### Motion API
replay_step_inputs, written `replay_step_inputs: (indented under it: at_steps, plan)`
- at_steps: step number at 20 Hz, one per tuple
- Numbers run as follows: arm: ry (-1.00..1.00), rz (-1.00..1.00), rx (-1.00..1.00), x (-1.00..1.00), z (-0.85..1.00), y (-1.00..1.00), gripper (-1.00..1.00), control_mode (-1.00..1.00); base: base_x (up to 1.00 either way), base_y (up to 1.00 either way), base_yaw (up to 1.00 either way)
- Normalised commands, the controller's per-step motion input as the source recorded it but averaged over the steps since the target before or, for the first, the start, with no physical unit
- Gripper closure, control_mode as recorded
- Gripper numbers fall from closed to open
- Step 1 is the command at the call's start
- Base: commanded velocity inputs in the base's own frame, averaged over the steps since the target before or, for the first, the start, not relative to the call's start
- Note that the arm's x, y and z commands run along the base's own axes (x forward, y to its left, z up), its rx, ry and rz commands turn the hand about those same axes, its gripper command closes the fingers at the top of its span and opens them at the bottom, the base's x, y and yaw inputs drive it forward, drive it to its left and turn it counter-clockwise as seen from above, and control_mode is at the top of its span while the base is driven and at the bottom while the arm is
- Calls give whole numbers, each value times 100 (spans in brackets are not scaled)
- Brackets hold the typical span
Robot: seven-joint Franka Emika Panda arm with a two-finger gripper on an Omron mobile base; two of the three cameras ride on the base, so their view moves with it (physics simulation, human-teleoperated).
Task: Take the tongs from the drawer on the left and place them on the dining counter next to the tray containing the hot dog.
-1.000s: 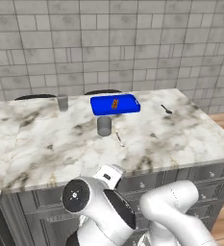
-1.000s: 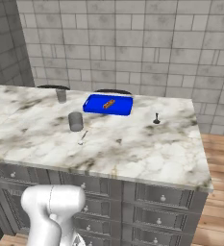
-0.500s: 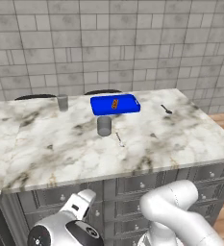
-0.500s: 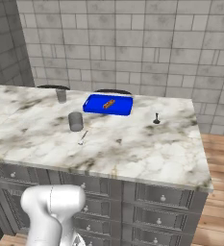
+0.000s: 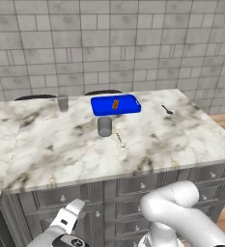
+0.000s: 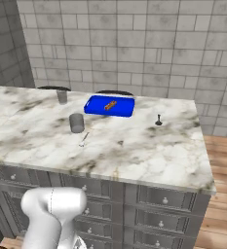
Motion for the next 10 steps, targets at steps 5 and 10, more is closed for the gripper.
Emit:
replay_step_inputs:
  at_steps: [5,10]
  plan:
    - [-4,6,-3,59,-19,0,-100,-100,0,0,0]
    - [-12,6,-2,40,-11,4,-100,-100,0,0,0]
